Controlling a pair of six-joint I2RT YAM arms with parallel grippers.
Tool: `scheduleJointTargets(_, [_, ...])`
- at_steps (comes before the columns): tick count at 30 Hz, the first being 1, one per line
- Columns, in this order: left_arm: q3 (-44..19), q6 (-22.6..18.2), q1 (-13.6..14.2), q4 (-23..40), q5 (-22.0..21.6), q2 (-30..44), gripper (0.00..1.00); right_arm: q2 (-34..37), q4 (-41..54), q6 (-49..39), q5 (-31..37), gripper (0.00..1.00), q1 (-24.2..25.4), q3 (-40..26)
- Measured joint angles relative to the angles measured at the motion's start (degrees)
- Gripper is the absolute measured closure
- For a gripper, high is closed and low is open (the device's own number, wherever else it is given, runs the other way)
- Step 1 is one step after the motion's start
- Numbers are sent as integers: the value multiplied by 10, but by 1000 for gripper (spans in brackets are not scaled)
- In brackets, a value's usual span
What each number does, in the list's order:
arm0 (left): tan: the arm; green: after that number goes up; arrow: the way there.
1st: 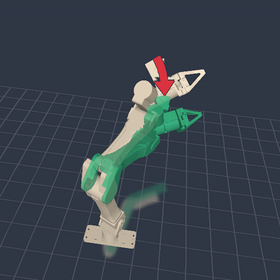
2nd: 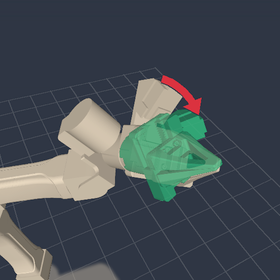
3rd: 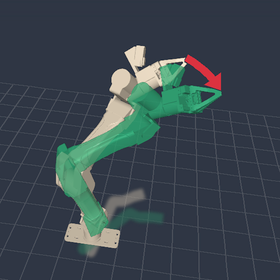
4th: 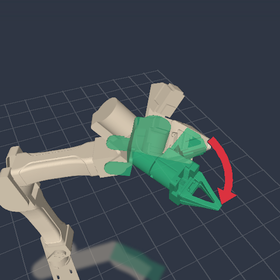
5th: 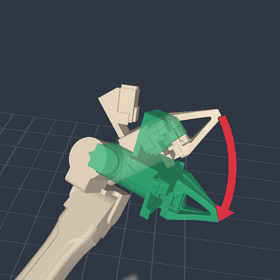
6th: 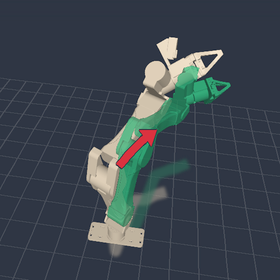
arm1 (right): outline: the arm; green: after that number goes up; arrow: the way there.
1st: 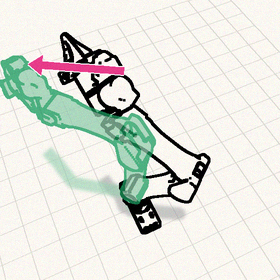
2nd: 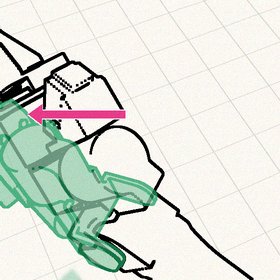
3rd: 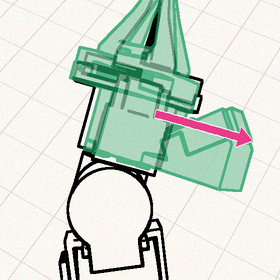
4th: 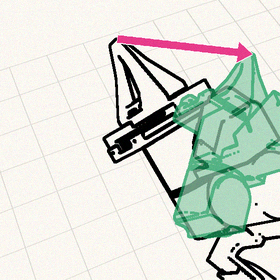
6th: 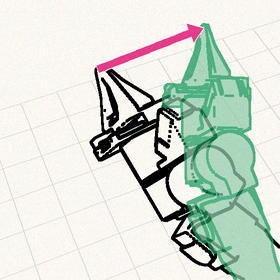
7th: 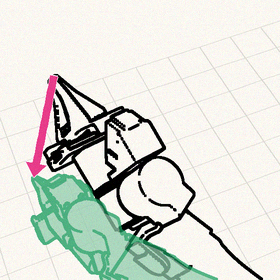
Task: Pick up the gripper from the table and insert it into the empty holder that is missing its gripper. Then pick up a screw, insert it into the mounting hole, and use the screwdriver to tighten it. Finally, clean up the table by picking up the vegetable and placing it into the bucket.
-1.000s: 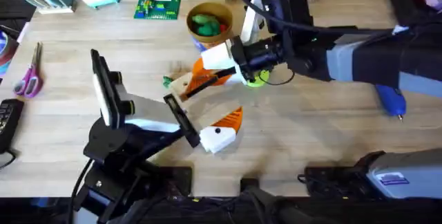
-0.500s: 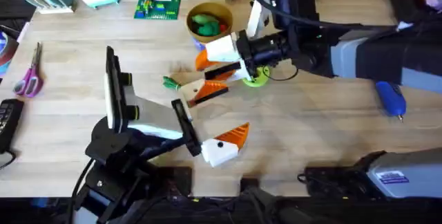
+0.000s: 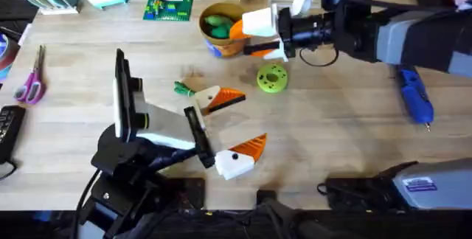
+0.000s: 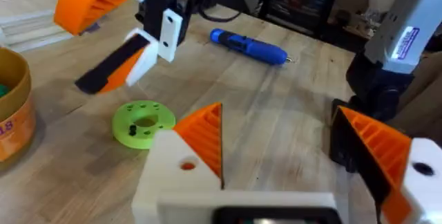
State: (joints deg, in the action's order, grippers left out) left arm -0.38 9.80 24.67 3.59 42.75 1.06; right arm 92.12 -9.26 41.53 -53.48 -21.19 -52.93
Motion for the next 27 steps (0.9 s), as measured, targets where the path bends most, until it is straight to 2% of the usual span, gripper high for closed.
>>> scheduleJointTargets(4, [0,0,0,0,1,0,8,0,132,-109,69,96,16,-59])
scheduleJointTargets(8, [0,0,0,0,1,0,8,-2,303,-249,170,94,21,-113])
scheduleJointTargets(11, [0,0,0,0,1,0,9,-9,380,-354,250,94,12,-135])
scheduleJointTargets(15, [0,0,0,0,1,0,7,-15,433,-460,336,93,-15,-141])
scheduleJointTargets(19, [0,0,0,0,1,0,7,-15,455,-527,385,97,-45,-142])
scheduleJointTargets(27, [0,0,0,0,1,0,8,31,448,-577,446,342,-100,-143])
